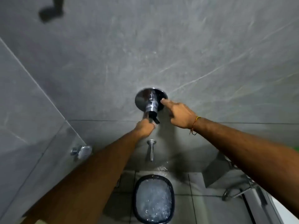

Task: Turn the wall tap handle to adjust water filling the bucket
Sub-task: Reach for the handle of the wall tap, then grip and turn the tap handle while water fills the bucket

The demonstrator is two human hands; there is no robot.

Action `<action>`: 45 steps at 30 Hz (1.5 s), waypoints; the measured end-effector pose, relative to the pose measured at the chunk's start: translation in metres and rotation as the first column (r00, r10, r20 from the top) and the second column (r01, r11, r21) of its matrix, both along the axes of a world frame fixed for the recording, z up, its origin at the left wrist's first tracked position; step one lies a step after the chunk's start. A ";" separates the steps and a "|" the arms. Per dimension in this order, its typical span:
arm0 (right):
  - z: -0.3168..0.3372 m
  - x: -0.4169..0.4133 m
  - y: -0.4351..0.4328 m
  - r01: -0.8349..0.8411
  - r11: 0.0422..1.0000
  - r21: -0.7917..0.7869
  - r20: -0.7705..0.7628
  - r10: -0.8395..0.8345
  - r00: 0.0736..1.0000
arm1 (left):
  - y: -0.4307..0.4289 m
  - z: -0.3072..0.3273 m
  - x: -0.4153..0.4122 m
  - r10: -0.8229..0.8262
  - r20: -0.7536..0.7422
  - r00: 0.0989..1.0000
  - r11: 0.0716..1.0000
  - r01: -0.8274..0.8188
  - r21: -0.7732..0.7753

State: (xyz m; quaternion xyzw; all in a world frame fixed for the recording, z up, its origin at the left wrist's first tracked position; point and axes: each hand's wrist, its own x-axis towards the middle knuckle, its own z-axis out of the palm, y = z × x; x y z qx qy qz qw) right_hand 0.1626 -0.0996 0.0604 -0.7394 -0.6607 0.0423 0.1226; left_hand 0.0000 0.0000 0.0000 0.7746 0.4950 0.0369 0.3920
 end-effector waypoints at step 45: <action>0.036 -0.011 0.073 -0.227 0.972 0.055 0.489 0.172 0.855 | 0.000 -0.035 -0.032 -0.223 -0.157 0.962 0.776 0.273 0.569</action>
